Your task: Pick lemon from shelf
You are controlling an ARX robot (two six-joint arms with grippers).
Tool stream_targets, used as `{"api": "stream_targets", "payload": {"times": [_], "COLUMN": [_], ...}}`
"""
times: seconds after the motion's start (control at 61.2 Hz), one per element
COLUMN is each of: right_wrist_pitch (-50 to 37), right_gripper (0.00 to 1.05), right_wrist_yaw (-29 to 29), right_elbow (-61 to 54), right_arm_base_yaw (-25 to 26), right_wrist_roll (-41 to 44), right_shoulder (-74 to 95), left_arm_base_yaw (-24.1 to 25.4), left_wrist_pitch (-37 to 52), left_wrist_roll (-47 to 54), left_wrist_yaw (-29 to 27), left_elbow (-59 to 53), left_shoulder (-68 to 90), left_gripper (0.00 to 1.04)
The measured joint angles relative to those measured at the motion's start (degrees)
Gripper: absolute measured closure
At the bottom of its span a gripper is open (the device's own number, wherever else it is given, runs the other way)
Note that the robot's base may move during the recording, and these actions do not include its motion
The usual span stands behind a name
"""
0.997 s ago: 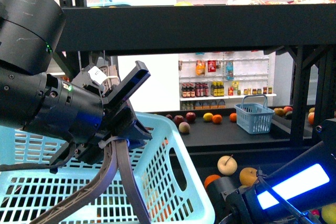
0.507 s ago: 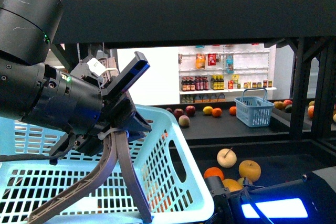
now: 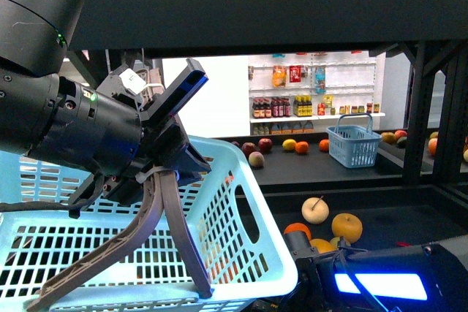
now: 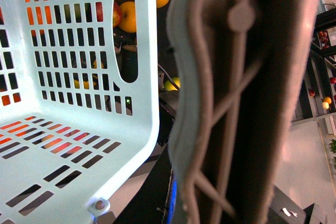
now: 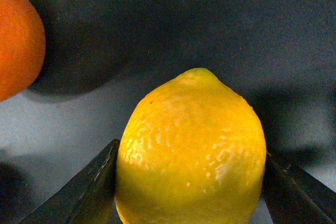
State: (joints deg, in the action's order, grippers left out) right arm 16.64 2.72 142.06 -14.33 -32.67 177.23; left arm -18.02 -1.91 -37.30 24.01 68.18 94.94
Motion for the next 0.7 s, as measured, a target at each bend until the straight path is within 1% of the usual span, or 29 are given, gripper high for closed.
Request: {"api": "stream_targets", "payload": {"times": [0.164, 0.36, 0.605, 0.703], "right_wrist_pitch": [-2.1, -7.7, -18.1, -23.2], "right_gripper": [0.38, 0.38, 0.38, 0.38], "right_wrist_yaw": [-0.7, -1.9, -2.5, -4.6], "right_elbow": [-5.6, -17.4, -35.6, -46.9], "right_arm_base_yaw": [0.4, 1.8, 5.8, 9.0], "right_wrist_roll": [0.2, 0.4, 2.2, 3.0], "right_shoulder": [-2.9, -9.4, -24.3, -35.9], "left_arm_base_yaw": [0.0, 0.0, 0.0, 0.0], "left_wrist_pitch": [0.0, 0.0, 0.0, 0.0], "left_wrist_roll": [0.0, 0.0, 0.0, 0.0], "left_wrist_yaw": [0.0, 0.0, 0.0, 0.0], "left_elbow": [0.0, 0.0, 0.0, 0.0], "left_shoulder": [0.0, 0.0, 0.0, 0.0], "left_gripper": [0.91, 0.91, 0.91, 0.91]}}
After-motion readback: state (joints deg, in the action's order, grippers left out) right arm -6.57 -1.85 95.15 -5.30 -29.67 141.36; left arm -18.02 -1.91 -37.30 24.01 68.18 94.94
